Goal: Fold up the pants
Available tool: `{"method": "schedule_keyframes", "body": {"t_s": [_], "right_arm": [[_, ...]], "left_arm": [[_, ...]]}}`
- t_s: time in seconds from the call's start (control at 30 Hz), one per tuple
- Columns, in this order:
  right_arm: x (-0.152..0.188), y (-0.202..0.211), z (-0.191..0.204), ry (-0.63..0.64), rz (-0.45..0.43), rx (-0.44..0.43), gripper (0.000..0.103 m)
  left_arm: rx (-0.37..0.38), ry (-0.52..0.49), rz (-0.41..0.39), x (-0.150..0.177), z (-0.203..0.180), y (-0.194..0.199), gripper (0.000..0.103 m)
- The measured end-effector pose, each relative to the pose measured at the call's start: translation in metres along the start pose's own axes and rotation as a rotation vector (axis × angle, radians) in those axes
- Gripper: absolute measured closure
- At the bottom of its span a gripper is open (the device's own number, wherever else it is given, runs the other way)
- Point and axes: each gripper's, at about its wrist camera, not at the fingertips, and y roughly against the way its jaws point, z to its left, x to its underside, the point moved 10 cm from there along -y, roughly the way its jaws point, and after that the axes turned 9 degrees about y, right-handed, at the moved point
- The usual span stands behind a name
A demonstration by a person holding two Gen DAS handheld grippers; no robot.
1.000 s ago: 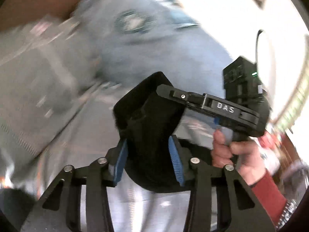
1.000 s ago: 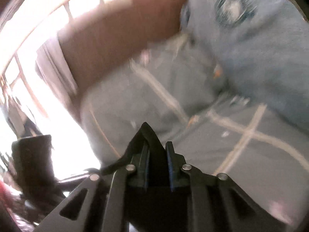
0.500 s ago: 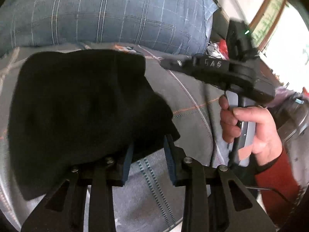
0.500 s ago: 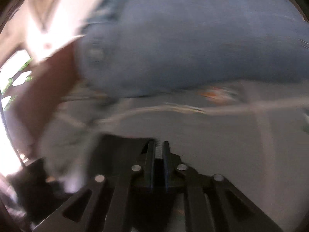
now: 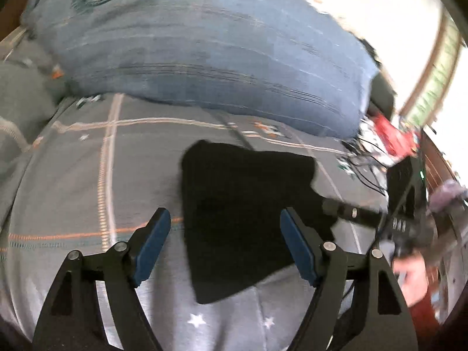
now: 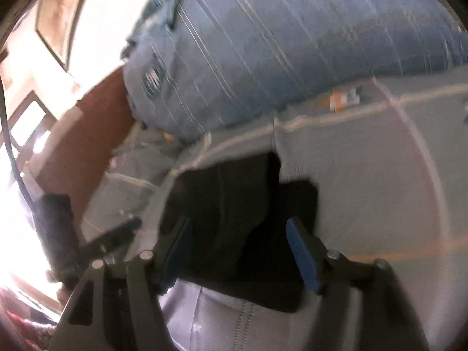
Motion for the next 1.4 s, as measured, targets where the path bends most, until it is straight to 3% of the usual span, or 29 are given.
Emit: {"method": "schedule_keyframes", "body": {"t_s": [0.07, 0.17, 0.23, 0.4, 0.67, 0.83, 1.2, 1.4], "right_arm": [[0.000, -0.002, 0.006, 0.057, -0.003, 0.050, 0.092], [-0.009, 0.025, 0.019, 0.091, -0.068, 0.024, 0.093], [-0.008, 0.042, 0.020, 0.126, -0.090, 0.081, 0.093], [0.017, 0.017, -0.018, 0.061, 0.008, 0.181, 0.087], [-0.019, 0.048, 0.002, 0.139, -0.103, 0.202, 0.074], [-0.034, 0.026, 0.016, 0.203, -0.097, 0.215, 0.074], [-0.025, -0.017, -0.005, 0.165, -0.026, 0.221, 0.077], [-0.020, -0.022, -0.017, 0.147, -0.008, 0.240, 0.077]], "left_arm": [[0.000, 0.003, 0.000, 0.003, 0.007, -0.001, 0.026], [0.001, -0.040, -0.003, 0.004, -0.002, -0.005, 0.026], [0.010, -0.055, 0.015, 0.010, -0.008, -0.012, 0.026], [-0.007, -0.039, 0.102, 0.030, -0.011, -0.040, 0.026], [-0.058, -0.105, 0.024, 0.000, -0.015, -0.029, 0.026], [-0.097, -0.135, 0.005, -0.014, -0.019, -0.042, 0.026], [-0.127, -0.148, 0.040, -0.018, -0.018, -0.076, 0.025], [-0.141, -0.143, 0.050, -0.016, -0.017, -0.090, 0.017]]}}
